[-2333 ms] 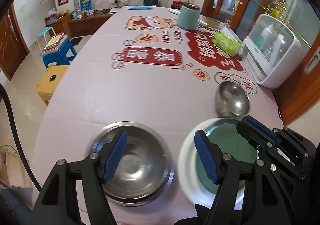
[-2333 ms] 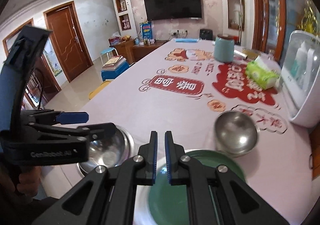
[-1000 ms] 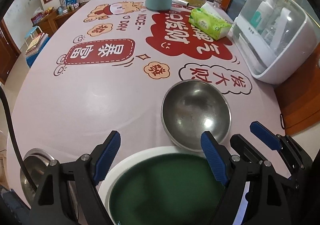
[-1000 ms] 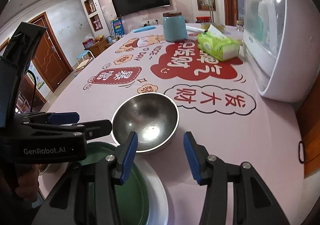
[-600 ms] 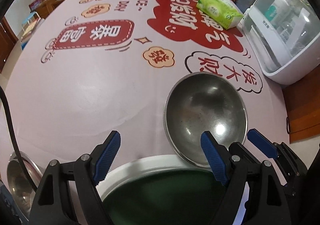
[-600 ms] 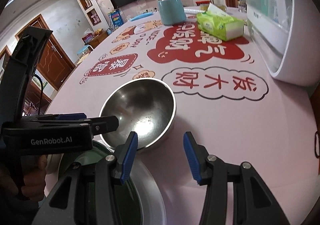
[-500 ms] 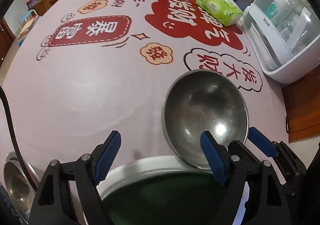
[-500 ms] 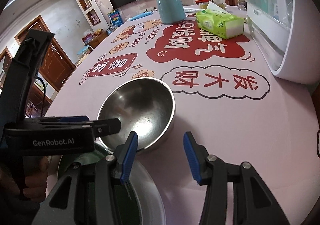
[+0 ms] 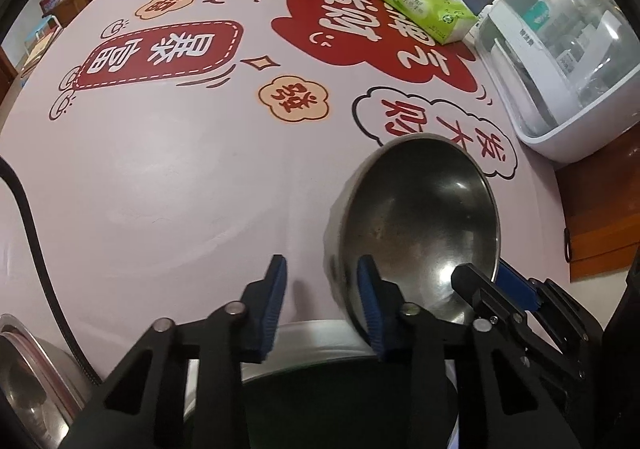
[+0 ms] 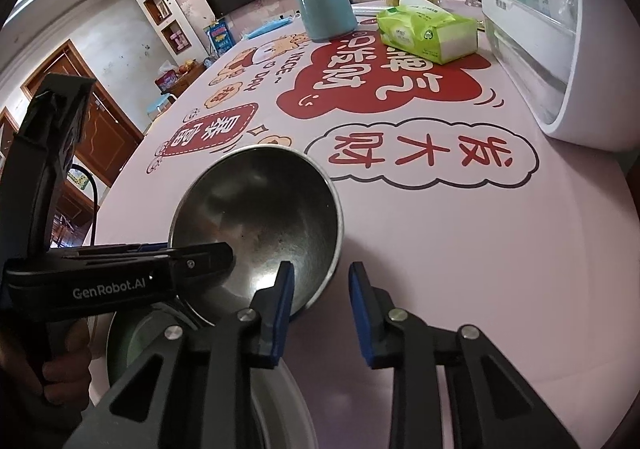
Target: Organize plates and bowls
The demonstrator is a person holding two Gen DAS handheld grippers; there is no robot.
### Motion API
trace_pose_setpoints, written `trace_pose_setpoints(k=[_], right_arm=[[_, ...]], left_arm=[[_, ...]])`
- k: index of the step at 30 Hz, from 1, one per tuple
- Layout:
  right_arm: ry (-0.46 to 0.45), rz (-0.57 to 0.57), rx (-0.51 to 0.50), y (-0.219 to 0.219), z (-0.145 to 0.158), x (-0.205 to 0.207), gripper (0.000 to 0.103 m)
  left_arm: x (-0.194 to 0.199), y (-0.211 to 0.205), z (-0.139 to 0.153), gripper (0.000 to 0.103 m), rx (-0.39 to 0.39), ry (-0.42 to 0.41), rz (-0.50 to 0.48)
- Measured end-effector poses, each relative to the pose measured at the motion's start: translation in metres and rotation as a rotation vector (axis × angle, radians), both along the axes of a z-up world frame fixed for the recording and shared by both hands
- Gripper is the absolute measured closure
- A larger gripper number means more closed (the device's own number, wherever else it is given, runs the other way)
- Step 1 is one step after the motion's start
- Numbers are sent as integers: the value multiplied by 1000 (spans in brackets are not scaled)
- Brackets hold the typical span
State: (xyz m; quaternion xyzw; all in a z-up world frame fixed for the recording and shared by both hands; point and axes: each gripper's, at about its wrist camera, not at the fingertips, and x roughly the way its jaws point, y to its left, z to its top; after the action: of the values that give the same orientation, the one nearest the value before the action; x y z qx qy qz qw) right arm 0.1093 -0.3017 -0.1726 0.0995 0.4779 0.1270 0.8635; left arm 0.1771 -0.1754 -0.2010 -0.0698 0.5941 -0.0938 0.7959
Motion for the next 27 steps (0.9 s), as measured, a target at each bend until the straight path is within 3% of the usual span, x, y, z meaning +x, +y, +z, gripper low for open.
trace_pose_setpoints(k=[3,13,27], right_arm=[[-5,9,-1,2,1,-1,79],[1,-14,2,-3,3,-2,85],[-65,-12,-25,1,24,-16,87]], left_arm=[[0,-4,1,86,-21,-9,-28],[-5,-9,10,86,-6,-47,-59],[-21,-4,34,88,-23,-124,-50]])
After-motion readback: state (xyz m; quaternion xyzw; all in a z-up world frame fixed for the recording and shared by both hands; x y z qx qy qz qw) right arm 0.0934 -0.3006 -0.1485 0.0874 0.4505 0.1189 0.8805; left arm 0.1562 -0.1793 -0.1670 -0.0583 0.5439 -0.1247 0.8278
